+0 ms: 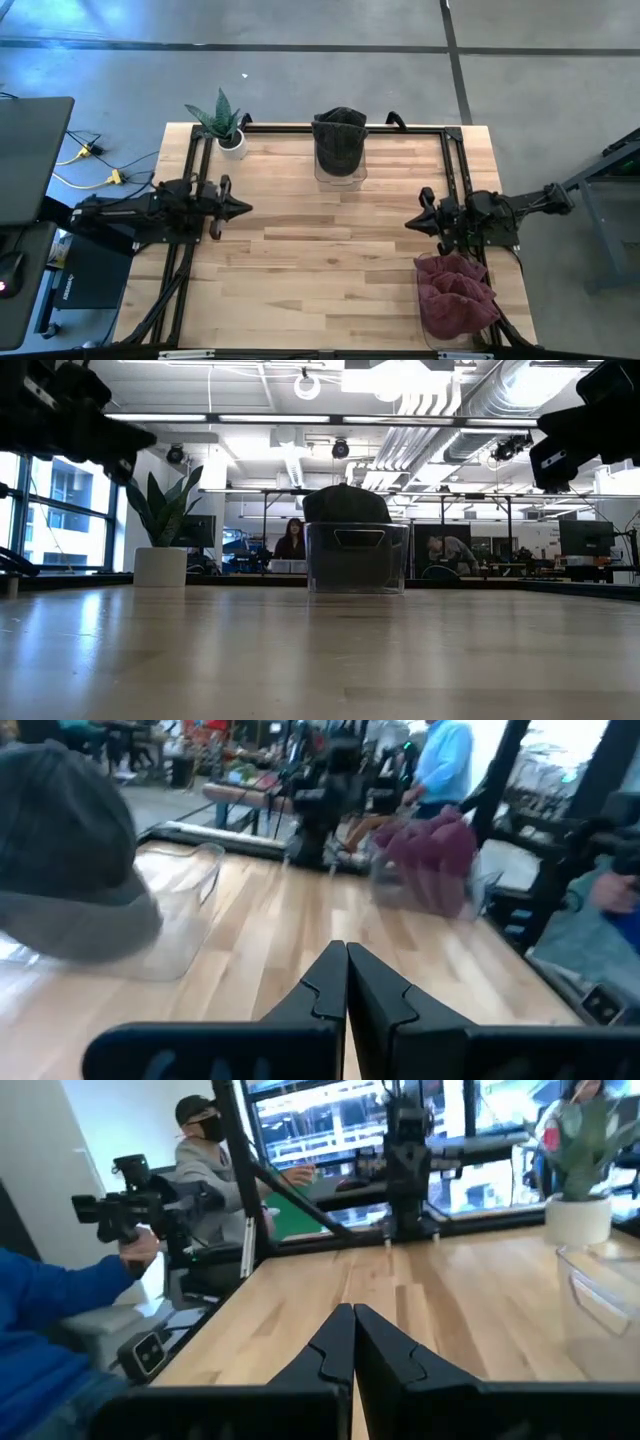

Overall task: Pick & Place hat
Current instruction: Return to Home Position

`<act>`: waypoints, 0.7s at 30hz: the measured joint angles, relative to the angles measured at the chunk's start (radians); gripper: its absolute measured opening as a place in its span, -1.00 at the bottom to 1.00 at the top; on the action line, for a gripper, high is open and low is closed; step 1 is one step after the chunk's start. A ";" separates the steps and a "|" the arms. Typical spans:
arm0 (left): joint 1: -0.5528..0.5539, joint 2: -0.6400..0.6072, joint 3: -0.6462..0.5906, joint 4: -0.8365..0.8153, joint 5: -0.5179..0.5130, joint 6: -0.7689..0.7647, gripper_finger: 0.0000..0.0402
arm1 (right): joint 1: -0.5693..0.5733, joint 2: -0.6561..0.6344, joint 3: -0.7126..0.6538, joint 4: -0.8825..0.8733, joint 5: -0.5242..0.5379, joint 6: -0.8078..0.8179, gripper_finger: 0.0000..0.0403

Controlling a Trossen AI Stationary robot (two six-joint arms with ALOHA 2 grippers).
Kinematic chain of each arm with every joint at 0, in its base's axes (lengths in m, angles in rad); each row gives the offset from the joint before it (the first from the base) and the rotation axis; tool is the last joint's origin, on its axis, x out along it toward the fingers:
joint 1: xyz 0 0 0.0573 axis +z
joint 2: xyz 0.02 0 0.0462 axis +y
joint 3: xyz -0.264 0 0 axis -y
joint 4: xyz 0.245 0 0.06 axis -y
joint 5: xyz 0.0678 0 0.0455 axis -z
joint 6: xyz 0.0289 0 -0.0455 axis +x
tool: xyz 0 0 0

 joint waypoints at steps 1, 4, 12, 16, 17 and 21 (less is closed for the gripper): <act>-0.011 0.000 -0.009 -0.004 -0.017 0.000 -1.00 | 0.012 0.004 0.000 0.003 0.008 -0.008 -1.00; -0.047 -0.001 -0.037 0.018 -0.074 0.000 -1.00 | 0.046 0.004 0.000 0.005 0.059 -0.025 -1.00; -0.131 0.011 -0.063 0.069 -0.085 0.059 -1.00 | 0.105 0.004 0.000 0.005 0.082 -0.056 -1.00; -0.133 0.036 -0.063 0.062 -0.087 0.059 -1.00 | 0.120 0.004 0.000 0.004 0.084 -0.085 -1.00; -0.133 0.040 -0.064 0.066 -0.082 0.057 -1.00 | 0.123 0.004 0.000 0.005 0.088 -0.085 -1.00; -0.133 0.071 -0.064 0.062 -0.062 0.033 -1.00 | 0.130 0.004 0.000 0.011 0.137 -0.094 -1.00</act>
